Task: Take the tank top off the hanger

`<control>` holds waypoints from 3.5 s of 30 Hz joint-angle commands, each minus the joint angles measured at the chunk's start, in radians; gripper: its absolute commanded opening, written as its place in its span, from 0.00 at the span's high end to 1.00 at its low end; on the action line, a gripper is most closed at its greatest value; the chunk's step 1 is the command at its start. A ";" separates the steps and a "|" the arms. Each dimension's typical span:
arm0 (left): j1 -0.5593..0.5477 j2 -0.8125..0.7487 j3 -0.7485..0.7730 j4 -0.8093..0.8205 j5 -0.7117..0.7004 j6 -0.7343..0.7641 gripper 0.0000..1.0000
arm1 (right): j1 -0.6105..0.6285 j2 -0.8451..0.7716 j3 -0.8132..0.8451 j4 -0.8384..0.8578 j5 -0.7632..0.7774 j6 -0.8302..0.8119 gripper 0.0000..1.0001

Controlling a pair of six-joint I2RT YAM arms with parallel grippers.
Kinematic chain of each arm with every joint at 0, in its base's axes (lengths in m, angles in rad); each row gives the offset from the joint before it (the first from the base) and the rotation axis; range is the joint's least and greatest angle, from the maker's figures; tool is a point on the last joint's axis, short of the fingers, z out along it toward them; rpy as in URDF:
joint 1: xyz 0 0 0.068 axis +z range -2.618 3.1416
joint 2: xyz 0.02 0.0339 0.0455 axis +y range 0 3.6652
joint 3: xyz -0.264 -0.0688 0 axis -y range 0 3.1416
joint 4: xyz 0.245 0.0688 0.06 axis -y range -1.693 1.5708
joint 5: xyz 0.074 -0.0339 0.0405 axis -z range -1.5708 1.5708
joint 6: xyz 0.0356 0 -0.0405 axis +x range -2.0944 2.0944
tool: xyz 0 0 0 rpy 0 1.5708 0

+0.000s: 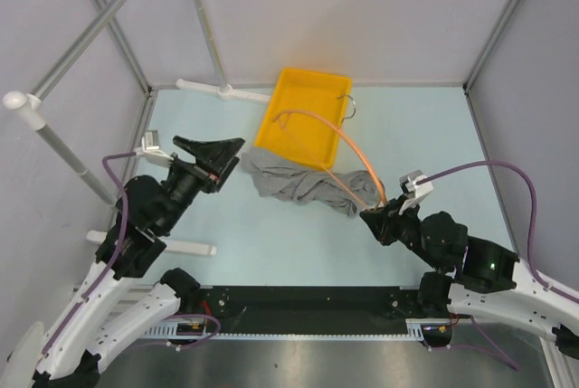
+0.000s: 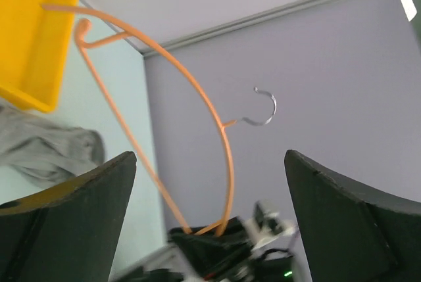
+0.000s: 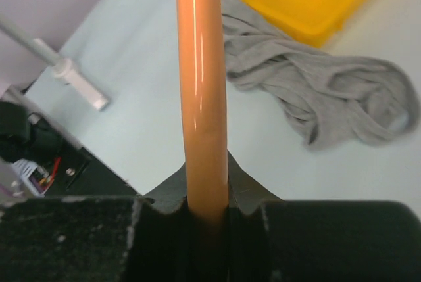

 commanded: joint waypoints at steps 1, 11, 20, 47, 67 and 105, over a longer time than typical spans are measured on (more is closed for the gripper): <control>0.007 -0.085 -0.058 -0.069 0.031 0.399 0.01 | -0.018 0.068 0.150 -0.101 0.232 0.066 1.00; 0.005 -0.240 -0.187 -0.288 0.097 0.481 0.01 | -0.471 0.530 0.620 0.035 -0.270 -0.236 1.00; 0.005 -0.378 -0.175 -0.376 0.091 0.427 0.01 | -0.466 1.216 1.379 -0.213 -0.781 -0.364 1.00; 0.005 -0.497 -0.197 -0.503 0.093 0.375 0.01 | -0.176 1.710 1.930 0.029 -1.071 -0.235 1.00; 0.005 -0.379 -0.281 -0.390 0.248 0.402 0.01 | -0.180 1.649 1.797 -0.020 -0.956 -0.246 0.36; -0.231 1.261 0.314 0.094 -0.318 0.780 0.02 | -0.619 0.254 0.355 -0.127 -0.561 0.066 0.00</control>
